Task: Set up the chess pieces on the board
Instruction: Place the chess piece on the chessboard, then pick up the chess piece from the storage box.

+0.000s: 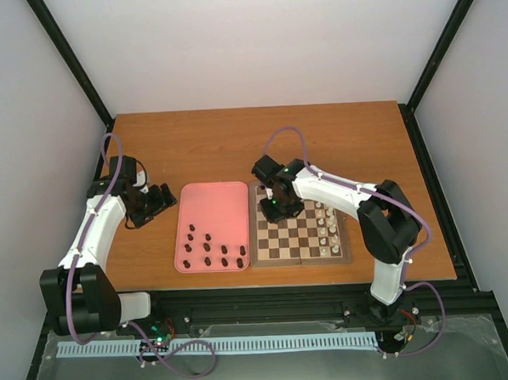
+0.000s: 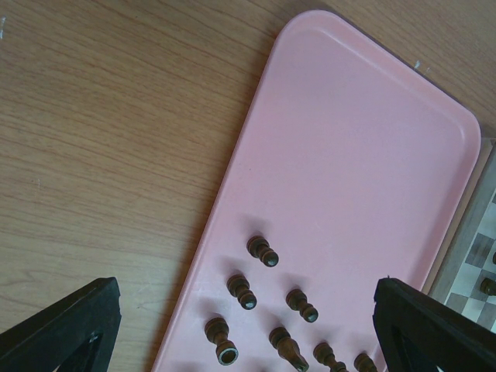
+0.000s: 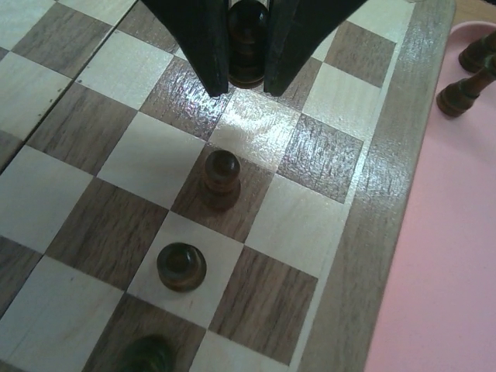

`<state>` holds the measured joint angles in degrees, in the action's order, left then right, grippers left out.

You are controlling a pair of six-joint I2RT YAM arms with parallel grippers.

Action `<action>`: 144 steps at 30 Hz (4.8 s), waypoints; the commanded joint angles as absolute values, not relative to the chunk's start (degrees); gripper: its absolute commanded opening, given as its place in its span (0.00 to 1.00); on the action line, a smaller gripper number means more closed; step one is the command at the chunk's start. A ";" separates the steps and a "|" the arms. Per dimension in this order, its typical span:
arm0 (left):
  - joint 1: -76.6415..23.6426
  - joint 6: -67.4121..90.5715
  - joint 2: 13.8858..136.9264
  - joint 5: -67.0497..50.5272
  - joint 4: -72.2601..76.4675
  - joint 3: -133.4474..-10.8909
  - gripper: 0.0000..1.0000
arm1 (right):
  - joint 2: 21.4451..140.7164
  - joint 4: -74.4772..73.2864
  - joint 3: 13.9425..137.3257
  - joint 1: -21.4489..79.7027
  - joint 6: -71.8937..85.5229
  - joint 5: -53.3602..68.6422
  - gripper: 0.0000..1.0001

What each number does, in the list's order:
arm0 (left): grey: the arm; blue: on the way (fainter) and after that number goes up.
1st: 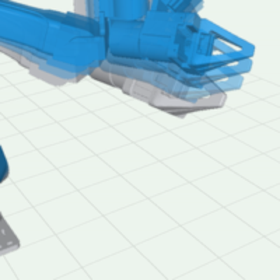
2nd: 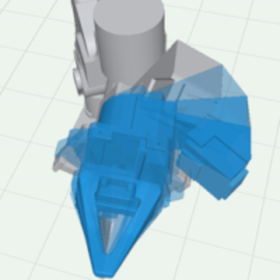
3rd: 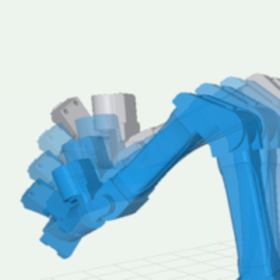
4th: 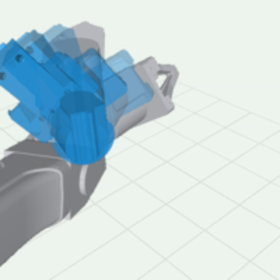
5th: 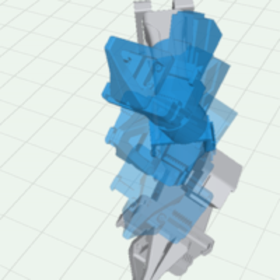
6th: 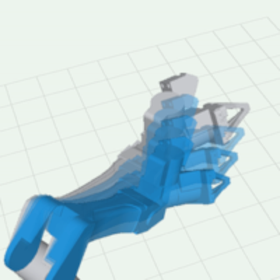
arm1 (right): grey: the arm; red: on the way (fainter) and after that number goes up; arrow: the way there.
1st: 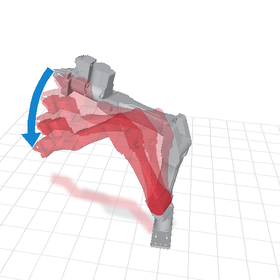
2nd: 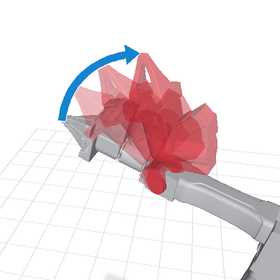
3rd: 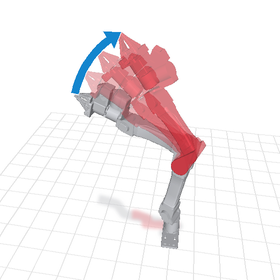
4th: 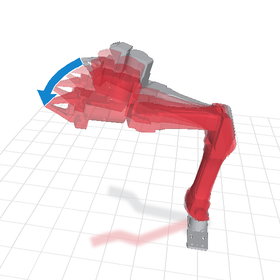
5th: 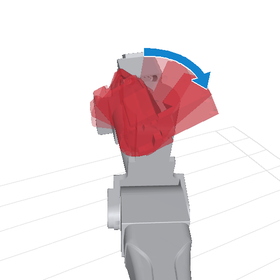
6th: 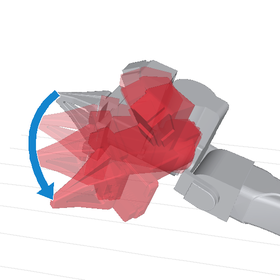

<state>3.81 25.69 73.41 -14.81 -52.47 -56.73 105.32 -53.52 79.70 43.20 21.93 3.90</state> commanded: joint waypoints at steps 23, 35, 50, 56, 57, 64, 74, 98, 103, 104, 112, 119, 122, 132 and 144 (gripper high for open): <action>4.04 25.49 73.70 -15.02 -52.08 -57.04 1.00 | 107.75 -47.48 77.06 44.38 22.30 4.30 0.04; 4.04 25.49 73.81 -15.19 -52.04 -57.12 1.00 | 108.28 -49.09 77.01 44.65 22.06 4.20 0.20; 4.04 25.49 73.81 -15.29 -52.21 -57.47 1.00 | 101.04 -60.32 83.84 46.35 20.95 4.53 0.44; 4.04 25.78 73.81 -15.10 -52.05 -57.45 1.00 | 104.81 -64.37 95.08 48.95 17.94 4.27 0.51; 4.06 26.02 73.83 -15.16 -52.03 -57.40 1.00 | 106.24 -64.07 97.00 49.16 17.41 4.99 0.51; 4.04 27.22 74.43 -12.79 -53.27 -58.31 1.00 | 118.20 -56.84 108.83 51.44 13.24 12.90 0.52; 4.04 27.86 75.70 -10.67 -54.29 -60.56 1.00 | 132.42 -58.11 120.14 56.66 9.83 15.56 0.51; 4.04 27.42 75.23 -11.61 -53.51 -59.34 1.00 | 140.36 -60.72 124.60 57.66 9.19 18.61 0.43; 4.04 27.33 75.40 -11.70 -53.35 -59.45 1.00 | 140.92 -61.34 125.99 57.66 8.81 18.47 0.34; 4.04 27.27 75.43 -11.77 -53.36 -59.48 1.00 | 140.97 -61.29 126.49 57.68 8.74 18.50 0.33; 4.04 27.25 75.32 -12.03 -53.43 -59.03 1.00 | 141.68 -62.33 127.18 57.66 8.26 19.27 0.28; 4.04 27.18 75.04 -12.13 -53.36 -58.93 1.00 | 142.19 -62.70 127.03 57.66 8.32 19.87 0.27; 4.04 27.16 74.82 -12.13 -53.37 -58.82 1.00 | 142.18 -62.83 127.00 57.66 8.51 19.58 0.23; 4.04 27.07 74.71 -12.05 -53.61 -59.13 1.00 | 140.03 -63.26 126.65 57.67 8.77 16.15 0.03; 4.04 27.03 74.64 -12.38 -53.60 -59.45 1.00 | 118.14 -57.90 105.39 50.26 16.74 8.99 0.03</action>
<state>3.81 27.05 75.57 -11.86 -53.65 -58.04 127.76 -60.03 112.99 54.11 12.88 11.60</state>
